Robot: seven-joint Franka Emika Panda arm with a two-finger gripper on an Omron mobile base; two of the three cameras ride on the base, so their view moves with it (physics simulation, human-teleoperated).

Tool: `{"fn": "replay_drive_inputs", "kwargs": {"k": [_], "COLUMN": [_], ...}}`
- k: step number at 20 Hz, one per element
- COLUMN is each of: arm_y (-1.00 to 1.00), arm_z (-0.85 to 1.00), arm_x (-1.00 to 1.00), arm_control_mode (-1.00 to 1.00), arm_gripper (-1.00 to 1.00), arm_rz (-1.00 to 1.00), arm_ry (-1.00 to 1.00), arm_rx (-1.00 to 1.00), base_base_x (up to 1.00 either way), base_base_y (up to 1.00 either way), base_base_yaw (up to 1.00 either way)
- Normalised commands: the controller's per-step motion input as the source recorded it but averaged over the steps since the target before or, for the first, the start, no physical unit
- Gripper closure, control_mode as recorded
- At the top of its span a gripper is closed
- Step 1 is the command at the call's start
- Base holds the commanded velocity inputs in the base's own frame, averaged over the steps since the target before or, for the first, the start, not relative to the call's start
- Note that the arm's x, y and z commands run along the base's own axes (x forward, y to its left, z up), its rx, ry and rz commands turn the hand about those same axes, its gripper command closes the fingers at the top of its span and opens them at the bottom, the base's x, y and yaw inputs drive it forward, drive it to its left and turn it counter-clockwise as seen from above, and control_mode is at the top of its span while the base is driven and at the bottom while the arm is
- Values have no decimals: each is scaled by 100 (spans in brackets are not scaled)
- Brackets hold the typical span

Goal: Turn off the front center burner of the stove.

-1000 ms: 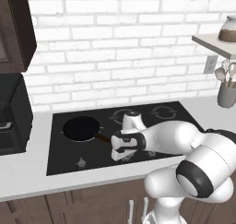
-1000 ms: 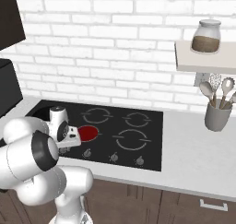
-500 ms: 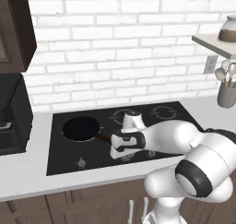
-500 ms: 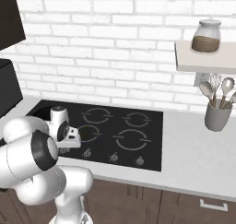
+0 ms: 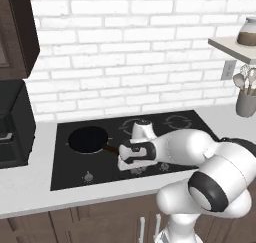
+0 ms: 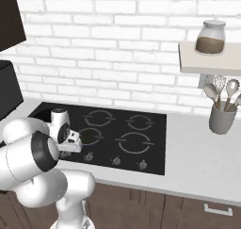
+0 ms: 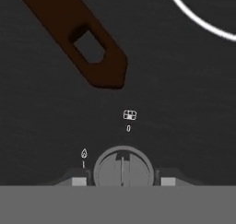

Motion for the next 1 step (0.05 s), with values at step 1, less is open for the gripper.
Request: {"fn": "replay_drive_inputs", "kwargs": {"k": [1], "arm_y": [3], "arm_z": [-8], "arm_x": [0], "arm_control_mode": [-100], "arm_gripper": [100], "arm_rz": [-16], "arm_ry": [0], "arm_rx": [0], "base_base_x": [0], "base_base_y": [0], "base_base_yaw": [0]}}
